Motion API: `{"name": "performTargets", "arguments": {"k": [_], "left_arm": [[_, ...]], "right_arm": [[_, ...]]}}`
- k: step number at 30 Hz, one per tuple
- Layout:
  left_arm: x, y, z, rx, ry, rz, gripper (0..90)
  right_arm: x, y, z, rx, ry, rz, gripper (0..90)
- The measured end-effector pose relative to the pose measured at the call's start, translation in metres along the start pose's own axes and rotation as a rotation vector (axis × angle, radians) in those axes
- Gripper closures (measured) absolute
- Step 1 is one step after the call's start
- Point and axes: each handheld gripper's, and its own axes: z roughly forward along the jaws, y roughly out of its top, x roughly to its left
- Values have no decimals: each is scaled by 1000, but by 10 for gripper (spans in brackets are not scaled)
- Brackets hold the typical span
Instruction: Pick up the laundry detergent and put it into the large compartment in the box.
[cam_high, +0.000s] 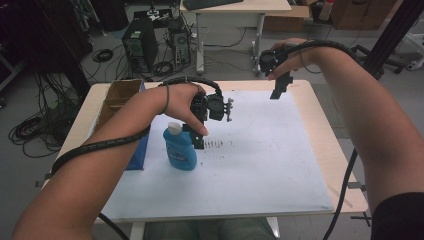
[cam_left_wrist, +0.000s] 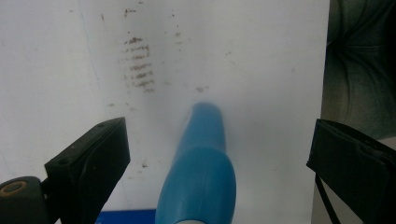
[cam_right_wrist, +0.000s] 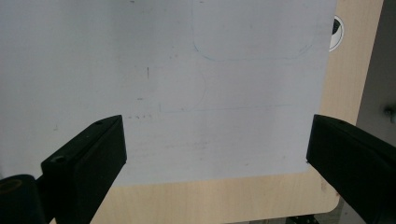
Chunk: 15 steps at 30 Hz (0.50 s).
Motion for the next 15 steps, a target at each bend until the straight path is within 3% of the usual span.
{"name": "performTargets", "arguments": {"k": [15], "left_arm": [[1,0,-3,0,6,2,56]], "right_arm": [[-1,-6,2,-6,-2,6,48]]}}
